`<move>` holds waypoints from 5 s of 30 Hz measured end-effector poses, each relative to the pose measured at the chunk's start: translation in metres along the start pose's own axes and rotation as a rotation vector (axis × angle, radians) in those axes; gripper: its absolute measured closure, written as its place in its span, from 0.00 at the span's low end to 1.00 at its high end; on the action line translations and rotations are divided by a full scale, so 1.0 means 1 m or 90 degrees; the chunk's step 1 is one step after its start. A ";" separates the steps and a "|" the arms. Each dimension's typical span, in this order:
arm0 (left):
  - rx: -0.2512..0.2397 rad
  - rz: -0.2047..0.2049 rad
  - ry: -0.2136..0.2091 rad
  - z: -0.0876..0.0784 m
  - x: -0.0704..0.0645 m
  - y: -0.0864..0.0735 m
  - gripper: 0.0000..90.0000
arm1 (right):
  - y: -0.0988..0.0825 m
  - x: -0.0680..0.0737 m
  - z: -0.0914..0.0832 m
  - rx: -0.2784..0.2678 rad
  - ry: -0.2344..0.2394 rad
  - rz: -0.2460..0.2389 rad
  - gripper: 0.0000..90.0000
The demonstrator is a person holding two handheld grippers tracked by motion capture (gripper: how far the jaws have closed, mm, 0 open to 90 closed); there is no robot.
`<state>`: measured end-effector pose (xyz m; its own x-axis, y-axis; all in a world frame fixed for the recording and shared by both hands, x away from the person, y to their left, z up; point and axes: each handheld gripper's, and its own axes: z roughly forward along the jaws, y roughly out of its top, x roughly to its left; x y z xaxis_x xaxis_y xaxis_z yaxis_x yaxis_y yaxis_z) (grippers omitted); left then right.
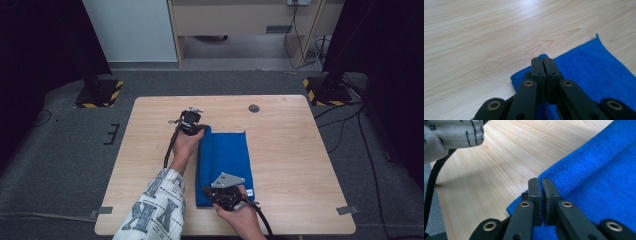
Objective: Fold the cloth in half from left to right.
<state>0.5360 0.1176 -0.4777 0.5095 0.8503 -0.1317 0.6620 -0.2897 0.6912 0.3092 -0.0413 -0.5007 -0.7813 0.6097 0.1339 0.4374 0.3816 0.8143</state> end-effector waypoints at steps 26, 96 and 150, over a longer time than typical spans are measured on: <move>0.007 0.005 -0.027 0.034 -0.045 0.016 0.97 | -0.029 -0.029 -0.038 0.020 -0.042 0.030 0.94; 0.006 -0.002 -0.106 0.063 -0.086 0.033 0.71 | -0.054 -0.061 -0.064 0.096 -0.115 0.107 0.58; -0.054 0.072 -0.092 -0.033 -0.038 -0.048 0.11 | -0.003 -0.141 -0.033 0.063 -0.175 0.059 0.09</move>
<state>0.4666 0.1138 -0.4825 0.6556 0.7408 -0.1465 0.5511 -0.3367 0.7635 0.4033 -0.1510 -0.5038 -0.5924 0.8048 0.0364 0.5526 0.3731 0.7453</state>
